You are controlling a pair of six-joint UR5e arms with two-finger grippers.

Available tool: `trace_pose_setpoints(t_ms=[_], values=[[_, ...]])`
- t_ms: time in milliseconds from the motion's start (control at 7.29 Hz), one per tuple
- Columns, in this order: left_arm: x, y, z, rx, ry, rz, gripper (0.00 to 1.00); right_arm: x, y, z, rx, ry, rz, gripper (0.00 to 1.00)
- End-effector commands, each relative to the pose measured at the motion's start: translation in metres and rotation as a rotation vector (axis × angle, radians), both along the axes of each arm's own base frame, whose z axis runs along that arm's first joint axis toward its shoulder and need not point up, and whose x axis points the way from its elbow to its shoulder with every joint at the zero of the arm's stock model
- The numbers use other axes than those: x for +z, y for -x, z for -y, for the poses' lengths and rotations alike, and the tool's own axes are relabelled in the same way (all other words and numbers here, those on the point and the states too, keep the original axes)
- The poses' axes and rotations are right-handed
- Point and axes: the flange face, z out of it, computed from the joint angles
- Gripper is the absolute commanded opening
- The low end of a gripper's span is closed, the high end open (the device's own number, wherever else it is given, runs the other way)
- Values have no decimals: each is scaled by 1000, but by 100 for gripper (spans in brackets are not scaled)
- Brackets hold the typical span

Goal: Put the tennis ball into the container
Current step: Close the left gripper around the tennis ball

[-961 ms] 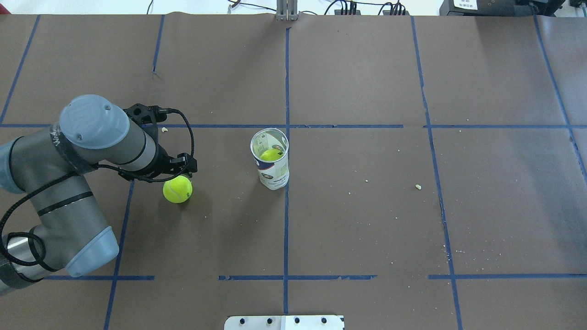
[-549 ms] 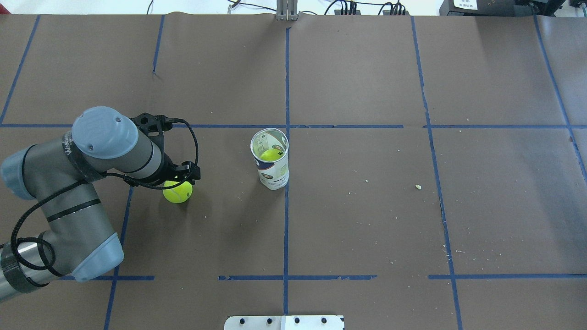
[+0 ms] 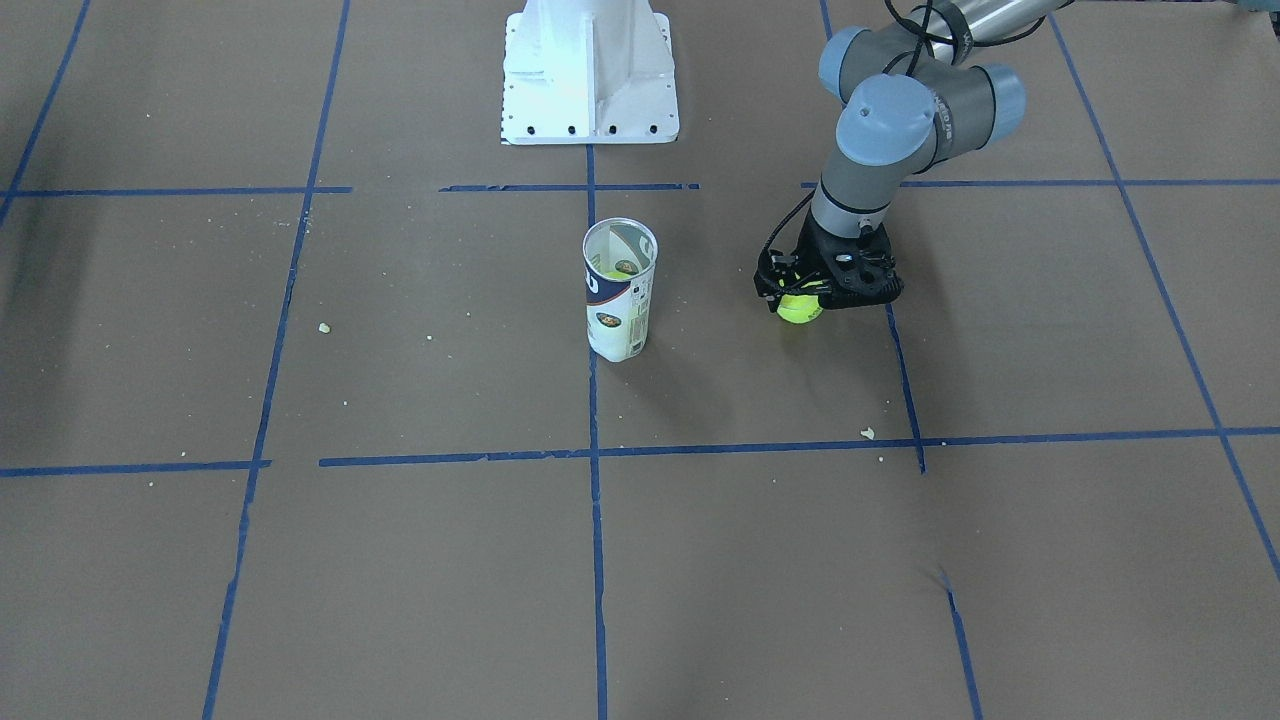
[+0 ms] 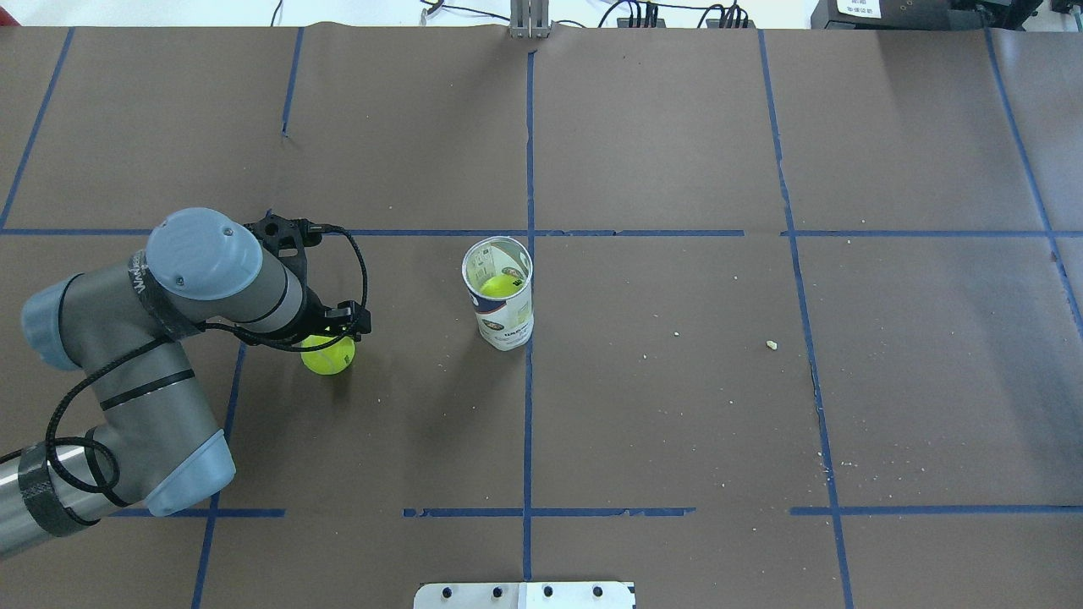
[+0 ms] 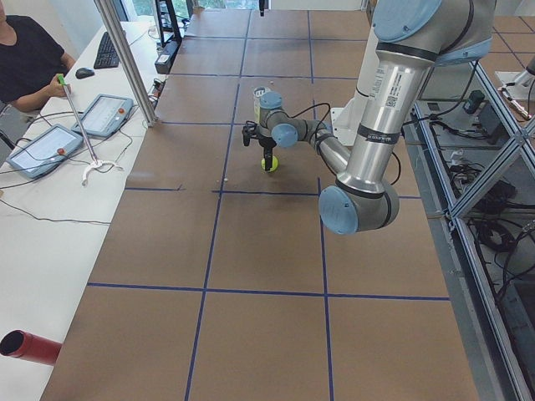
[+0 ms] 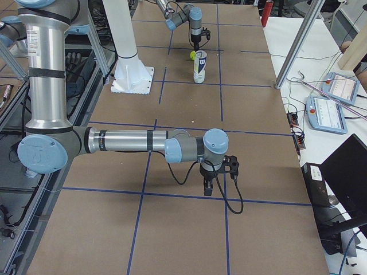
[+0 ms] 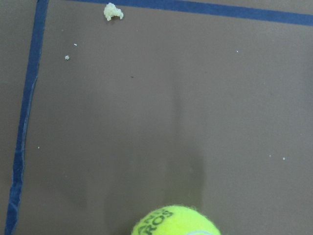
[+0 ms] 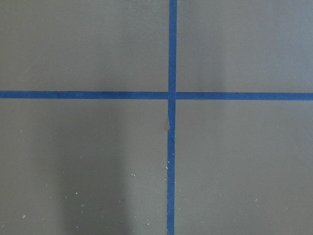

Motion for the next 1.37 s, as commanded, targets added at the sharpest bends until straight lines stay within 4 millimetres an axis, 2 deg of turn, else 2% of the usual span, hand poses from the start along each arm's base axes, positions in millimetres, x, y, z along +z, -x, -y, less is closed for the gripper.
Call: trace_pose_setpoints(t_ms=[0, 686, 824, 961, 1098, 1235], values=[[2, -2, 1, 2, -1, -2, 100, 0, -1, 0, 1, 0, 0, 100], [2, -1, 0, 6, 0, -5, 100, 0, -1, 0, 1, 0, 0, 100], [1, -1, 0, 4, 3, -7, 80, 0, -1, 0, 1, 0, 0, 100], [-1, -1, -1, 6, 2, -10, 41, 0, -1, 0, 1, 0, 0, 100], [-4, 0, -2, 7, -3, -15, 11, 0, -1, 0, 1, 0, 0, 100], [-20, 9, -5, 7, -22, -40, 0, 0, -1, 0, 1, 0, 0, 100]])
